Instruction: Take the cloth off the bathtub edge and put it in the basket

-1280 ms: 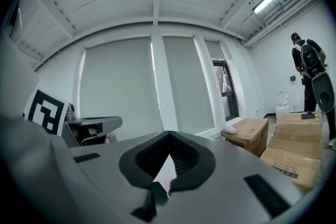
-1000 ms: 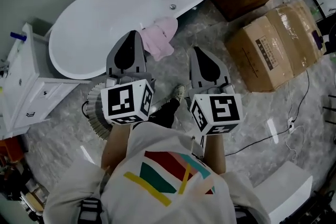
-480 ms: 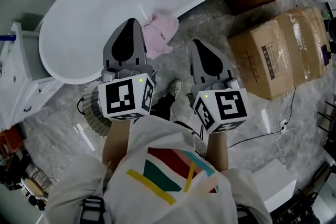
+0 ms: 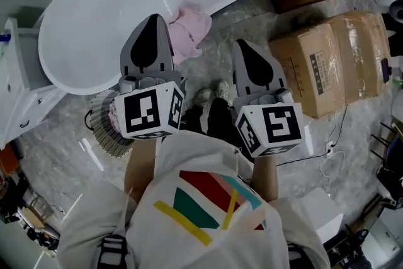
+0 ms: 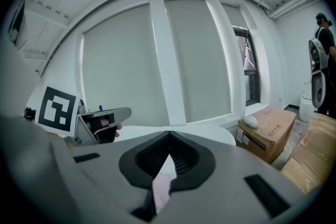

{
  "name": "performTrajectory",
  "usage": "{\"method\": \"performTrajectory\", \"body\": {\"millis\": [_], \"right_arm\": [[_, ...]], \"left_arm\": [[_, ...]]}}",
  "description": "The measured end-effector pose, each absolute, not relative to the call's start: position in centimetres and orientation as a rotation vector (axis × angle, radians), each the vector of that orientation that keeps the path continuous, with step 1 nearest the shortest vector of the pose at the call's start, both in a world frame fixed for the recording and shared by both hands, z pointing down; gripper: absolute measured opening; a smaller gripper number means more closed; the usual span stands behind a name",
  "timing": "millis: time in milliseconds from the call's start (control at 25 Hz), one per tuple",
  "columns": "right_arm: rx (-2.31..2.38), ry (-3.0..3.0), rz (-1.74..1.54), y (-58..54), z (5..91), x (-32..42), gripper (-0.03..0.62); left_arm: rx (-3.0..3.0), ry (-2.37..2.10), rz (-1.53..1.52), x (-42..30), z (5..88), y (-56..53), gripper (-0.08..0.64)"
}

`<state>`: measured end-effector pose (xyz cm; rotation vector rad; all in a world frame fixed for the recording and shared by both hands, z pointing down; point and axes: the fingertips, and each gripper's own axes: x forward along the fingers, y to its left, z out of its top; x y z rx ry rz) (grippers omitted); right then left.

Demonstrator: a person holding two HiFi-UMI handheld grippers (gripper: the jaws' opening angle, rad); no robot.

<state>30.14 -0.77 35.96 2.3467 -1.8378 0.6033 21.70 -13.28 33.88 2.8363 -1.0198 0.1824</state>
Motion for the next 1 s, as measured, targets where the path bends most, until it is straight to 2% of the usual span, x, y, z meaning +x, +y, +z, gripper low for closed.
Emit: {"method": "performTrajectory", "body": {"millis": [520,1000], "right_arm": [[2.111,-2.143,0.553,-7.0,34.3,29.9,0.009],[1.927,-2.266,0.507,-9.9,35.3,33.3,0.009]], "left_arm": [[2.722,-1.347,0.158,18.8,31.9,-16.2,0.018],[2.628,-1.537,0.199,20.2,32.5,-18.5,0.018]]}}
